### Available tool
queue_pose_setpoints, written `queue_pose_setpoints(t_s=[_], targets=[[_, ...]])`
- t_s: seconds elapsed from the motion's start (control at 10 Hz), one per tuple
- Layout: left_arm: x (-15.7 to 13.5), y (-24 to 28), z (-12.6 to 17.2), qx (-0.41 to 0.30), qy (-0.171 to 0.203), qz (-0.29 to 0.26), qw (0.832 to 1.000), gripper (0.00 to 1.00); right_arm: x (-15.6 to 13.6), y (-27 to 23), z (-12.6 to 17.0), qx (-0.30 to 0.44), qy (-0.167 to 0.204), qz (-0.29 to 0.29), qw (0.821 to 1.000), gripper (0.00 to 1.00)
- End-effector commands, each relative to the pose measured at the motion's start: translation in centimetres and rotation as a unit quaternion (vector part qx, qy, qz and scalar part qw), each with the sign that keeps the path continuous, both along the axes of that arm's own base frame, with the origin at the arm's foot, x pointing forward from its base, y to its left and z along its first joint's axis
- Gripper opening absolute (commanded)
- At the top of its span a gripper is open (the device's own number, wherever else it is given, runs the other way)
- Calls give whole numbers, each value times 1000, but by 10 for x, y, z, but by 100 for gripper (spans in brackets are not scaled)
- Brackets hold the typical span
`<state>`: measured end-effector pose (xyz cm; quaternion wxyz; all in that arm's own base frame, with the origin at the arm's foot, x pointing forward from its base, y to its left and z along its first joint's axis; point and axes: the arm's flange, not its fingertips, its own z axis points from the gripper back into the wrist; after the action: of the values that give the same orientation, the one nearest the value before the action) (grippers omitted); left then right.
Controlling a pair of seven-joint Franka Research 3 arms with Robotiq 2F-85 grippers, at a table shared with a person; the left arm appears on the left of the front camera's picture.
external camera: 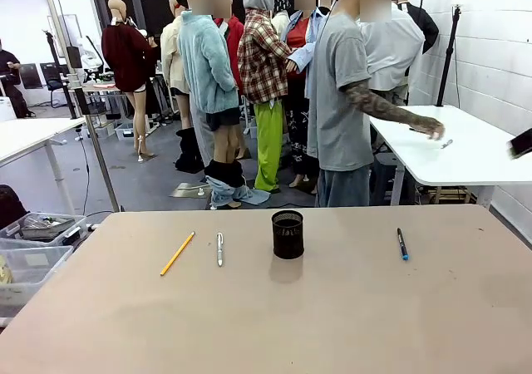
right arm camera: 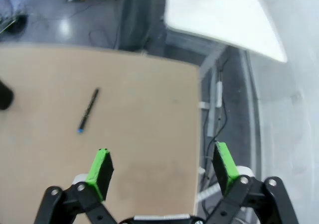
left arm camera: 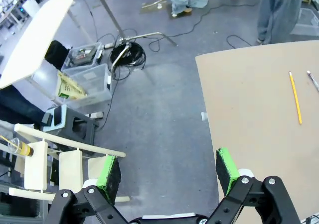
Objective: Place the pens into the pen holder.
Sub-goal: Pick up a writing instrument from the table and place it into the Pen holder.
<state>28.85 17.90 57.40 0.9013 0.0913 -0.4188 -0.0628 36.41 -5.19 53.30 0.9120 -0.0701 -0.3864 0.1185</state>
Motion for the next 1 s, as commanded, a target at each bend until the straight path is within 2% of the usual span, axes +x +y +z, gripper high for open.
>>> queue_pose_setpoints(t_s=[0.0, 0.2, 0.3, 0.4, 0.8, 0.9], targets=[[2, 3, -1, -1, -6, 8, 1000, 100, 41, 68, -65, -55, 77, 40, 995, 100], [2, 3, -1, -1, -6, 8, 1000, 100, 67, 109, -99, -53, 127, 68, 988, 100], [2, 3, -1, -1, -6, 8, 1000, 100, 74, 118, -110, -33, 137, 65, 988, 100], [2, 3, -1, -1, -6, 8, 1000, 100, 45, 109, -101, -44, 121, 72, 989, 100], [2, 3, -1, -1, -6, 8, 1000, 100, 45, 109, -101, -44, 121, 72, 989, 100], [2, 3, -1, -1, -6, 8, 1000, 100, 56, 110, -96, -36, 120, 68, 990, 100]])
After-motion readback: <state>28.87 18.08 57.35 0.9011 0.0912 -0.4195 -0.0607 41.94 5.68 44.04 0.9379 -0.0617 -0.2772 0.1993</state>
